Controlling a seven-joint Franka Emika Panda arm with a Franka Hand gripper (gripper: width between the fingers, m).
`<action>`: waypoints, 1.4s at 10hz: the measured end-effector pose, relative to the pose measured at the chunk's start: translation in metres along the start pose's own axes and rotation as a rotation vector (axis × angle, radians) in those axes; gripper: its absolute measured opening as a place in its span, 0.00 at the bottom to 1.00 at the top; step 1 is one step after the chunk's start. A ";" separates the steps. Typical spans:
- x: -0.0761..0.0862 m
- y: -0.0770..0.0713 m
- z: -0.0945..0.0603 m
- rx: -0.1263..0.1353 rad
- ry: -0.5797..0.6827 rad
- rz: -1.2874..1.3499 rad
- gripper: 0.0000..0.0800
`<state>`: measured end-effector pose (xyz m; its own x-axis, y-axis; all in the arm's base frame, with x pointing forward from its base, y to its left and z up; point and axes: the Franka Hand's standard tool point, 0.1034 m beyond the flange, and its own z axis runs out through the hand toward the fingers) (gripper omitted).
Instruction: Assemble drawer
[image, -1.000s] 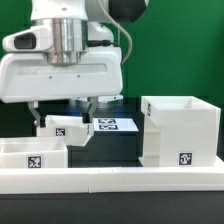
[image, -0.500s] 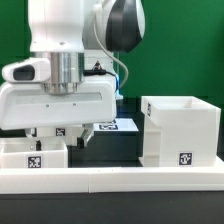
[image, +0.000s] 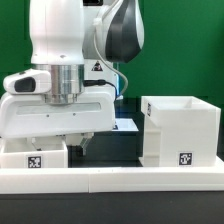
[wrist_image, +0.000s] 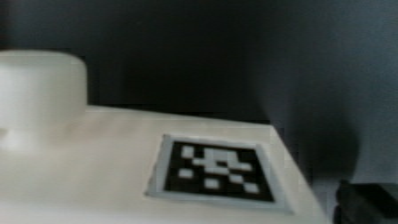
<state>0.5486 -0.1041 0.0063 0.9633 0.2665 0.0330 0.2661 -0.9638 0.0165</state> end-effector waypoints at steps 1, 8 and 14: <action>0.001 -0.001 0.000 0.000 0.001 0.005 0.48; 0.004 -0.005 -0.001 0.001 0.003 0.004 0.05; -0.006 -0.028 -0.024 0.024 -0.012 -0.113 0.05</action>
Offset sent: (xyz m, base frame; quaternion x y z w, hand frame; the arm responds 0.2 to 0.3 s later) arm 0.0000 0.0000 0.0000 0.0000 0.0000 0.0000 1.0000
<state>0.5341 -0.0787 0.0295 0.9272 0.3739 0.0206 0.3740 -0.9274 -0.0046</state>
